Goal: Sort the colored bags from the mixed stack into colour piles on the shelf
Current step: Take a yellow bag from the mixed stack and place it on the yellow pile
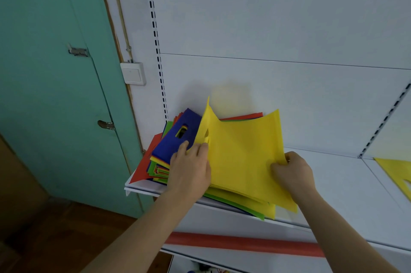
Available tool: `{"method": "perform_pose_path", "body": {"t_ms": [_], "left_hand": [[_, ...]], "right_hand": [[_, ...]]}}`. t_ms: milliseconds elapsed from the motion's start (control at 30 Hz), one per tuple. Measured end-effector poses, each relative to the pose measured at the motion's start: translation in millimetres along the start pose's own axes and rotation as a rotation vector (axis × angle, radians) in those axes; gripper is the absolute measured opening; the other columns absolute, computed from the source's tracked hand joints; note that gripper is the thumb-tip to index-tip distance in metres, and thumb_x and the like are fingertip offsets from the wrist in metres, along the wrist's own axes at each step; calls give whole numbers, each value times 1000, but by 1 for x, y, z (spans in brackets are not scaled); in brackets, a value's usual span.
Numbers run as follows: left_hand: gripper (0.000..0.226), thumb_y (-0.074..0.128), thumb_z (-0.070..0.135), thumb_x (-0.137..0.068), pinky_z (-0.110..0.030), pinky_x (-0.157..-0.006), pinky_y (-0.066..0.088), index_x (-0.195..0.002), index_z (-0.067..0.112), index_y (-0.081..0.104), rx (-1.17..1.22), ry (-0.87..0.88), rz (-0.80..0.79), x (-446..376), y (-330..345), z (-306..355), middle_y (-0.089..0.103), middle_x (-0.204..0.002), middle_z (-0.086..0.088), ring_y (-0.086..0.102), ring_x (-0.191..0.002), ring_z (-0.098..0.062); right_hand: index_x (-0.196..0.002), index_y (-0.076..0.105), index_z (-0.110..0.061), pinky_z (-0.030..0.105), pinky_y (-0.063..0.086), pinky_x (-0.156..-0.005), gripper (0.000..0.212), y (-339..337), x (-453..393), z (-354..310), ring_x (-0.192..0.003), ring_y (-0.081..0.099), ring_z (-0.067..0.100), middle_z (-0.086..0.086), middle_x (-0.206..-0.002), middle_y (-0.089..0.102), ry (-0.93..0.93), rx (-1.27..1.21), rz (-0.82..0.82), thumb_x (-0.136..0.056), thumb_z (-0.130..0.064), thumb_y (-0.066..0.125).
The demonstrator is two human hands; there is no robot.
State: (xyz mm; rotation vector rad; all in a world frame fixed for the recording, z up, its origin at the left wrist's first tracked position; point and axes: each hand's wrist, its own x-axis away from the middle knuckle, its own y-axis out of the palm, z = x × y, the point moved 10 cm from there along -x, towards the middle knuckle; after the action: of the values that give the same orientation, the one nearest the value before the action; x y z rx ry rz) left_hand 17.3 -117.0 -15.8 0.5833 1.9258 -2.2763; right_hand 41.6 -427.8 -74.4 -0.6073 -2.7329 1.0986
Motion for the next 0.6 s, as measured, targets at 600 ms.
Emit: {"method": "perform_pose_path", "body": {"t_ms": [600], "left_hand": [[24,59,39,-98,-33,-72,42,-94,16,65,925,-527,-280,-60,12,-42,66,-93,1,60,-87,-18]], "right_hand": [[-97,62,-25,49,60,-80,17,-6,1,22,-85,65,28,2,-93,69,87,-137,-80,-85,-13,62]]}}
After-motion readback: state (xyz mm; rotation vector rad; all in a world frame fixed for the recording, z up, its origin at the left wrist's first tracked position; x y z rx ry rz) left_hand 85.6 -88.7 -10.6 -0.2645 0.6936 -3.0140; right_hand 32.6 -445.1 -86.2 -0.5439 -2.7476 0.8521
